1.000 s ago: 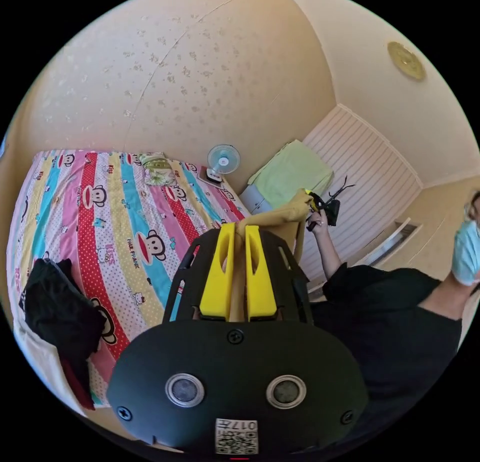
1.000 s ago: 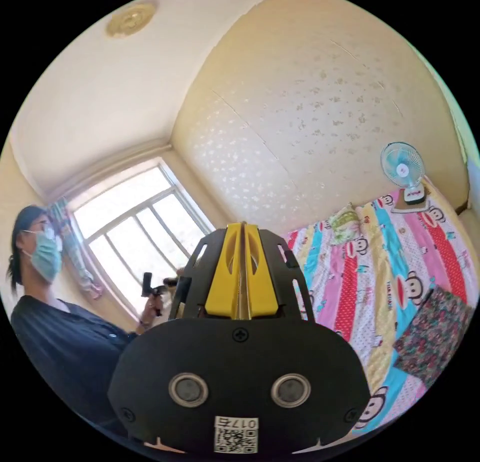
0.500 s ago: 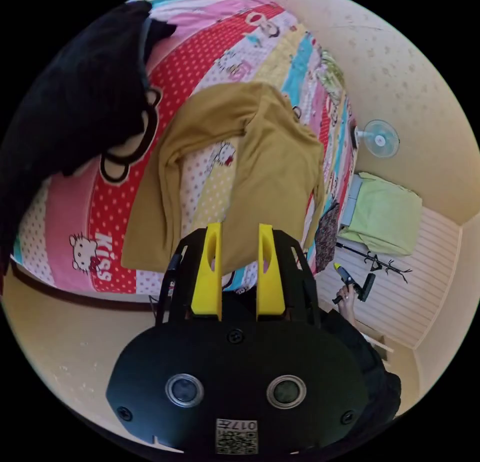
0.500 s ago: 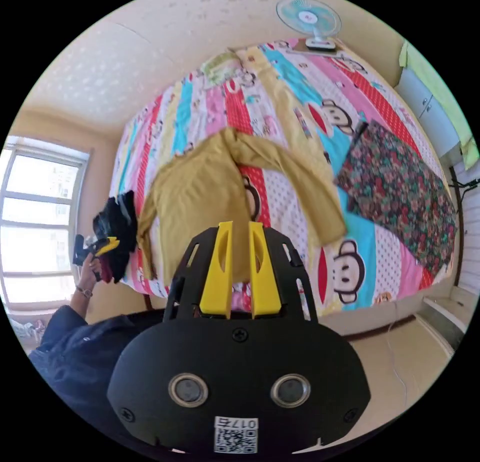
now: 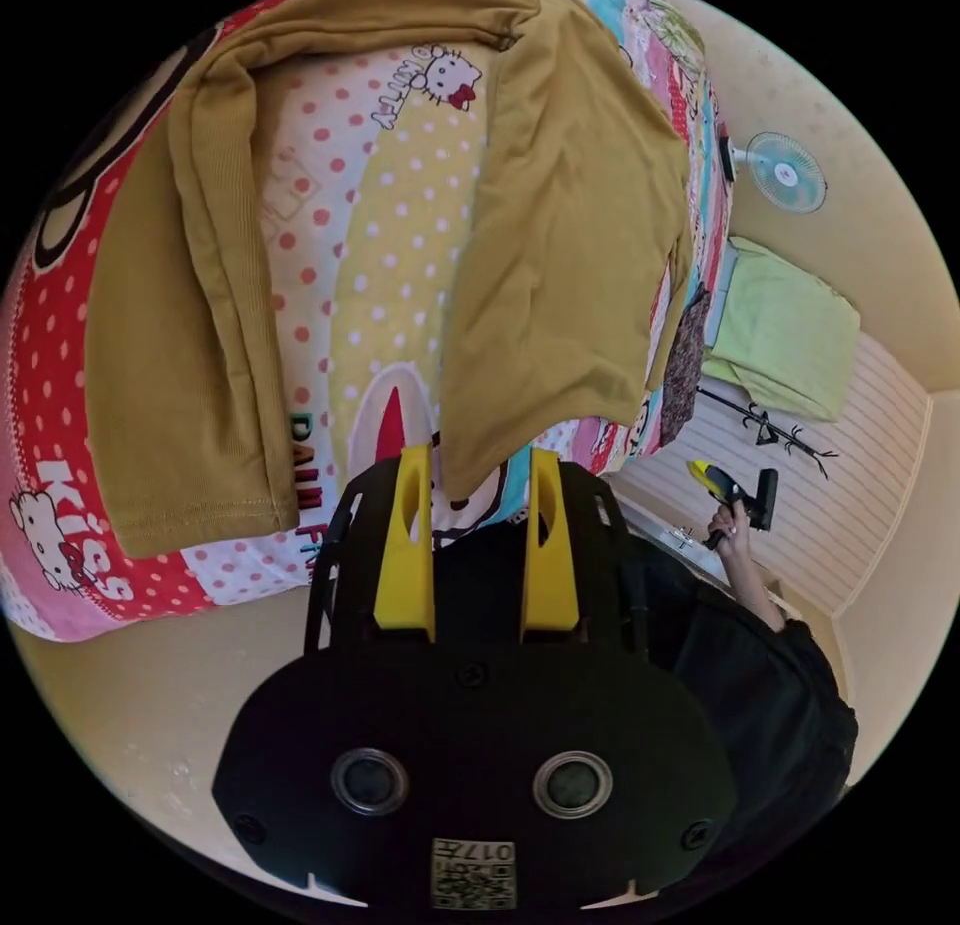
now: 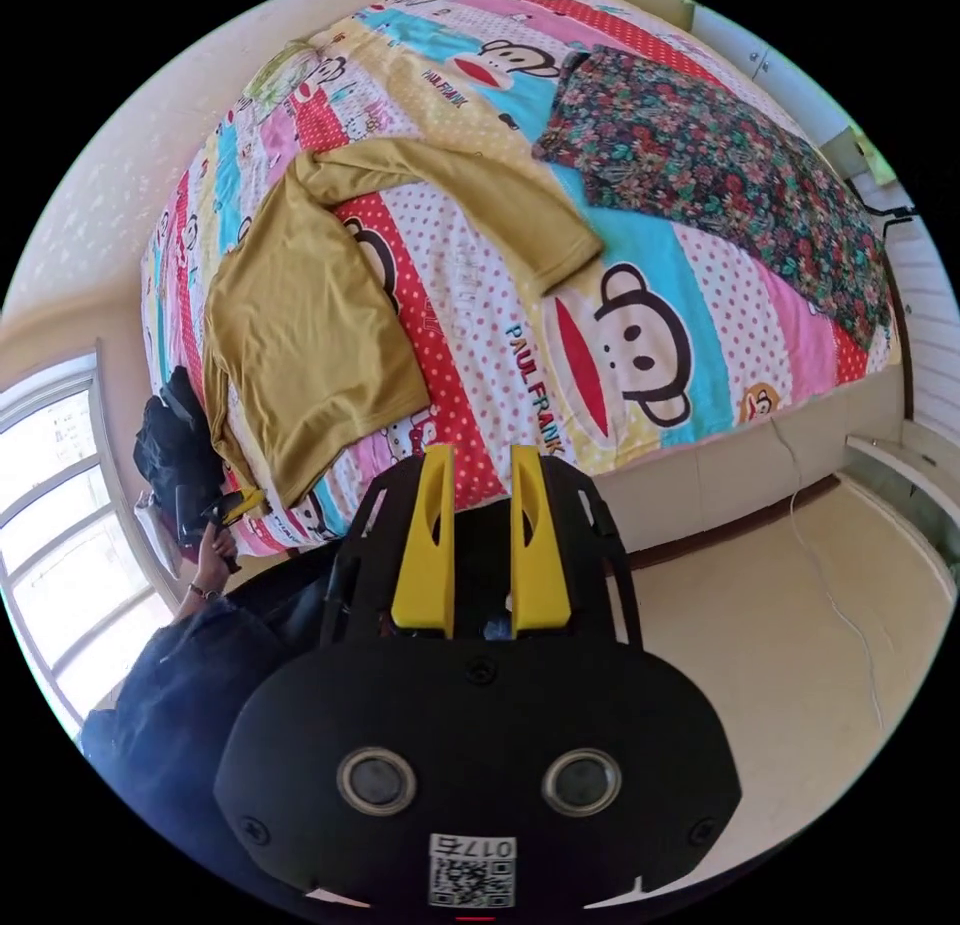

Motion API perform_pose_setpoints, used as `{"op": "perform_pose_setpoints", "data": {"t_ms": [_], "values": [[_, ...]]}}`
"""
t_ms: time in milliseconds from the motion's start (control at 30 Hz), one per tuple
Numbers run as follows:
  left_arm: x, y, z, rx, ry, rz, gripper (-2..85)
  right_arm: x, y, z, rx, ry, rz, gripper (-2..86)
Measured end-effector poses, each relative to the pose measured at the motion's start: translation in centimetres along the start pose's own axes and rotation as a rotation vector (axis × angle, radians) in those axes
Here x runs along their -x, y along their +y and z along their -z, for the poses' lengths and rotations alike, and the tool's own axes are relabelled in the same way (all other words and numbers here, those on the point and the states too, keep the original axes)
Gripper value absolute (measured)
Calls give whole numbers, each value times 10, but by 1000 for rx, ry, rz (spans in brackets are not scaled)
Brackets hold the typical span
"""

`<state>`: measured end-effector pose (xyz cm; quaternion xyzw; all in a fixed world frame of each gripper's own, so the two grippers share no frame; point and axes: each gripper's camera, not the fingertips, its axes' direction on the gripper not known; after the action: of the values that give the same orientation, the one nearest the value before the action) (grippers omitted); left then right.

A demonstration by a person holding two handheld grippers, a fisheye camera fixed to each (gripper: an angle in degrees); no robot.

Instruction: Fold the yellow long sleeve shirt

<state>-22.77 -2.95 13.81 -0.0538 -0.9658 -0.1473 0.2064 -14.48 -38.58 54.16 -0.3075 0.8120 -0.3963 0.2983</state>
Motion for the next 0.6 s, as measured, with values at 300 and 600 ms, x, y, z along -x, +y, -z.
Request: {"op": "perform_pose_setpoints", "data": {"t_ms": [300, 600], "values": [[-11, -32, 20, 14, -30, 47, 134, 46, -117, -66, 39, -120, 6, 115], [-1, -43, 64, 103, 176, 36, 37, 20, -146, -86, 84, -314, 80, 38]]}}
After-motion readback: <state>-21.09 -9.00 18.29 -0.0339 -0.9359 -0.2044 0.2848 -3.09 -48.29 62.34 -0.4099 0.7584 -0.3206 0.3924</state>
